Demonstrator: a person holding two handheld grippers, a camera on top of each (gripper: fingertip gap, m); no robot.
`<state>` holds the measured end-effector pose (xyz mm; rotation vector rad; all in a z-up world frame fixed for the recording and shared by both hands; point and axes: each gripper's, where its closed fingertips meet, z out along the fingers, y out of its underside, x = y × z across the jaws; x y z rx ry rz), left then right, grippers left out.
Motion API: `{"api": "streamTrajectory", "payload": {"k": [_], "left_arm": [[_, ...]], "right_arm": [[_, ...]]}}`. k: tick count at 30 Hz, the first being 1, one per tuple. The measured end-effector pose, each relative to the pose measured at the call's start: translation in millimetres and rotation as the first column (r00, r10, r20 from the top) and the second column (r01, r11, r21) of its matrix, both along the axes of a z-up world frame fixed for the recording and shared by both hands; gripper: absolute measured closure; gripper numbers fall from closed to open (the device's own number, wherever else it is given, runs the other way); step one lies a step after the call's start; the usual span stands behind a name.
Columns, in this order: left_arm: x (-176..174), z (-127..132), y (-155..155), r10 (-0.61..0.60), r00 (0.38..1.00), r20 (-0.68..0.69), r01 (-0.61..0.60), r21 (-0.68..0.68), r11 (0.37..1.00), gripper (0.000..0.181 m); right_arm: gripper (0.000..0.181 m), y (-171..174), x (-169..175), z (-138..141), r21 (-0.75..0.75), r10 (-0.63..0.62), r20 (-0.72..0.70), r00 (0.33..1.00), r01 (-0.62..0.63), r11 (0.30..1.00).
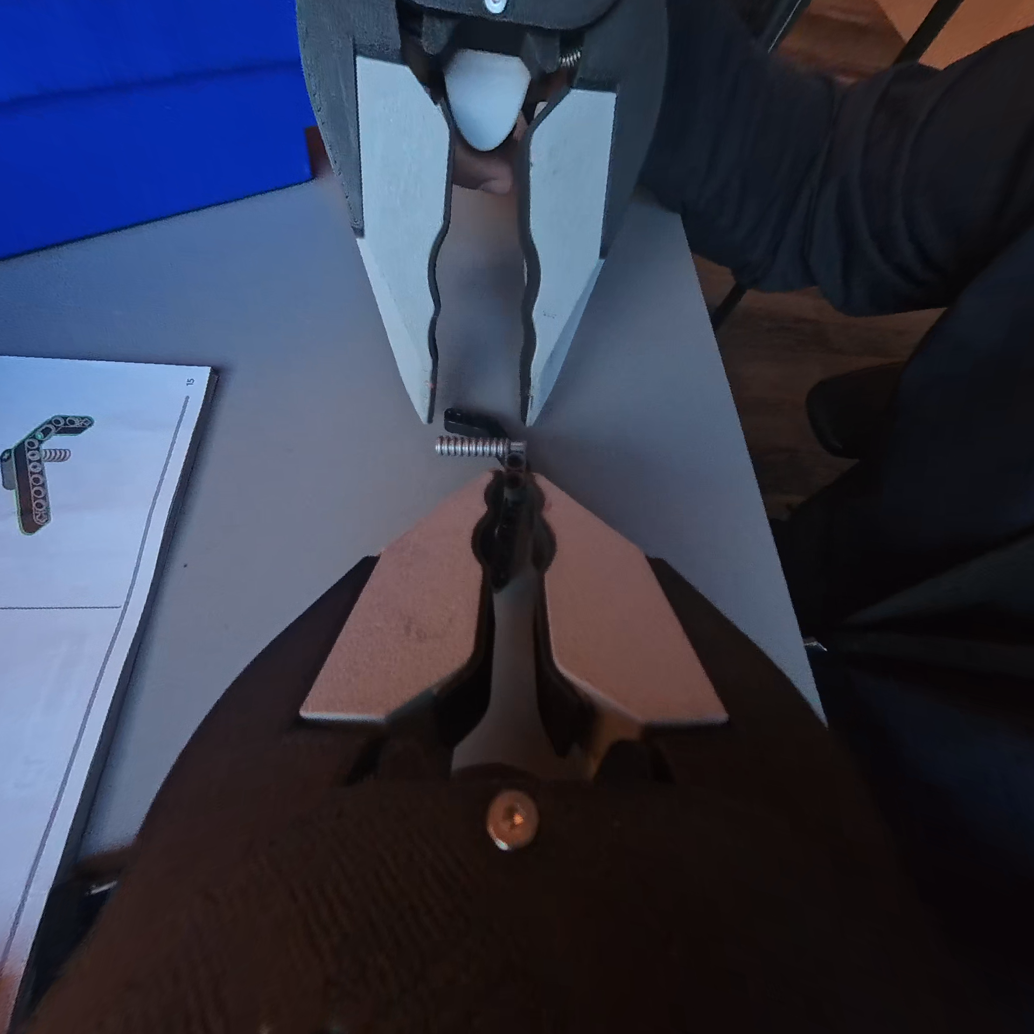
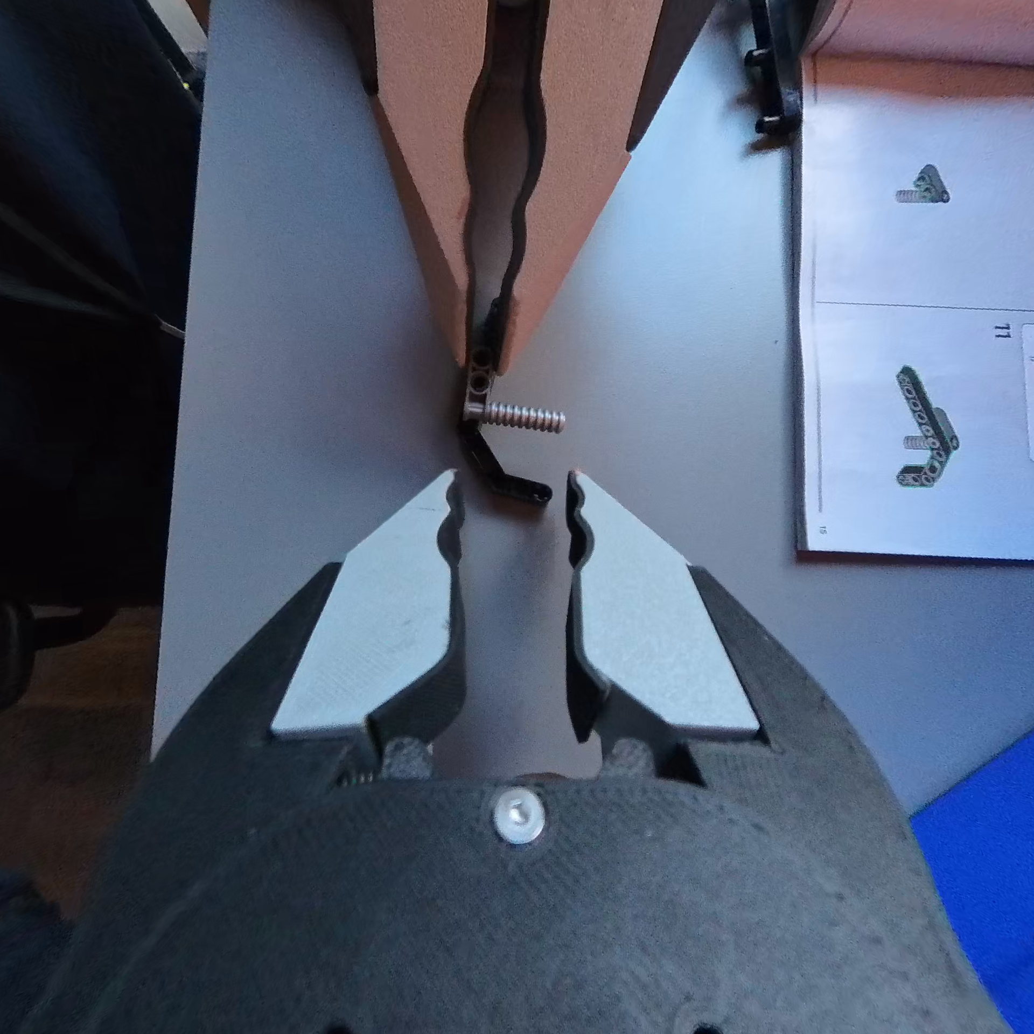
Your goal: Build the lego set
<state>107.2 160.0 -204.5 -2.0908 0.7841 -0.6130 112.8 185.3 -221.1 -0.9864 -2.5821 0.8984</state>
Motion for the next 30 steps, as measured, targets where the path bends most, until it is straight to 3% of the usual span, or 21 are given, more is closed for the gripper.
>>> {"api": "streamTrajectory", "payload": {"k": [30], "left_arm": [[-3.2, 0.0, 3.4, 0.021, 0.999, 0.024, -0.02, -0.022, 1.0, 0.177]], "right_arm": [[0.158, 1.8, -2.9, -4.1, 0.03, -0.001, -0.008, 1.0, 0.001, 1.0]]}}
